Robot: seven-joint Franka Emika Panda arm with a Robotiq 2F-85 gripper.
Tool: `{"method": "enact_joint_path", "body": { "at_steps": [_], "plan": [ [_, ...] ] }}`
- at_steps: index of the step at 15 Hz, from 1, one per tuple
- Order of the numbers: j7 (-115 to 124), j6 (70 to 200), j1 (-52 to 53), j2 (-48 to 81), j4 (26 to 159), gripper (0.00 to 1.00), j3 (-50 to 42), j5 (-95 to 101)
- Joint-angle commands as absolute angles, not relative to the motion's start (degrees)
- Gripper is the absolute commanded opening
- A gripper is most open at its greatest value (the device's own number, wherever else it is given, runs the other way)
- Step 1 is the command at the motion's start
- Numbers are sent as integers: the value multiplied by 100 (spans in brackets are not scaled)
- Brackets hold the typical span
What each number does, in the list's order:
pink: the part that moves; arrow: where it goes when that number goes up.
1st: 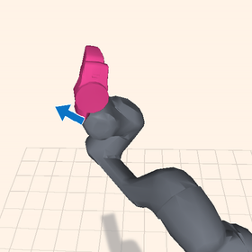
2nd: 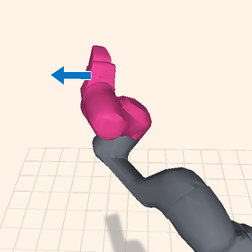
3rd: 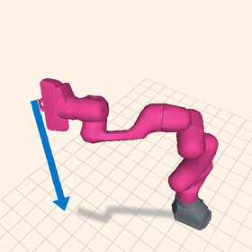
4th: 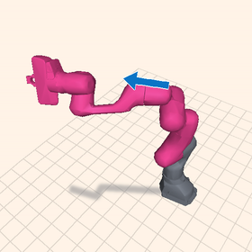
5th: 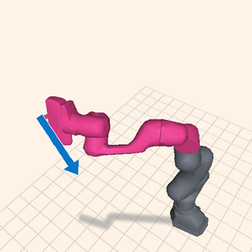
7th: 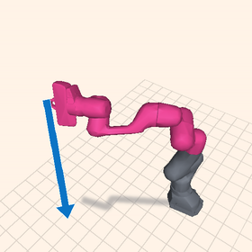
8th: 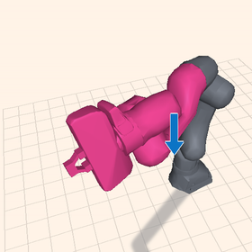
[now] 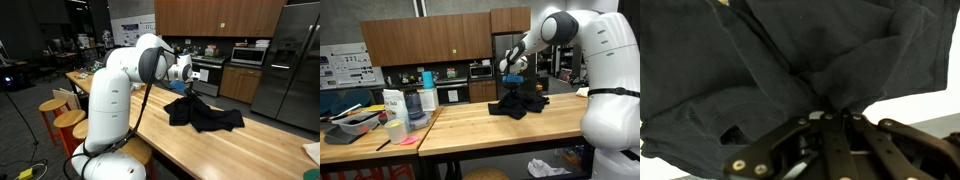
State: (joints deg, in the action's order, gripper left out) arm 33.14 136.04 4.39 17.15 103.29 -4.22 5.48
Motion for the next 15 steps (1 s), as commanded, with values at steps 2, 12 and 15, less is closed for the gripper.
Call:
{"method": "enact_joint_path", "body": {
  "at_steps": [2,12,15],
  "plan": [
    [3298,13585,449,1714,10316,7,-438,534],
    [3298,13585,449,1715,10316,2,-438,534],
    [3330,13506,454,1736,10270,2,-453,547]
  ]
}}
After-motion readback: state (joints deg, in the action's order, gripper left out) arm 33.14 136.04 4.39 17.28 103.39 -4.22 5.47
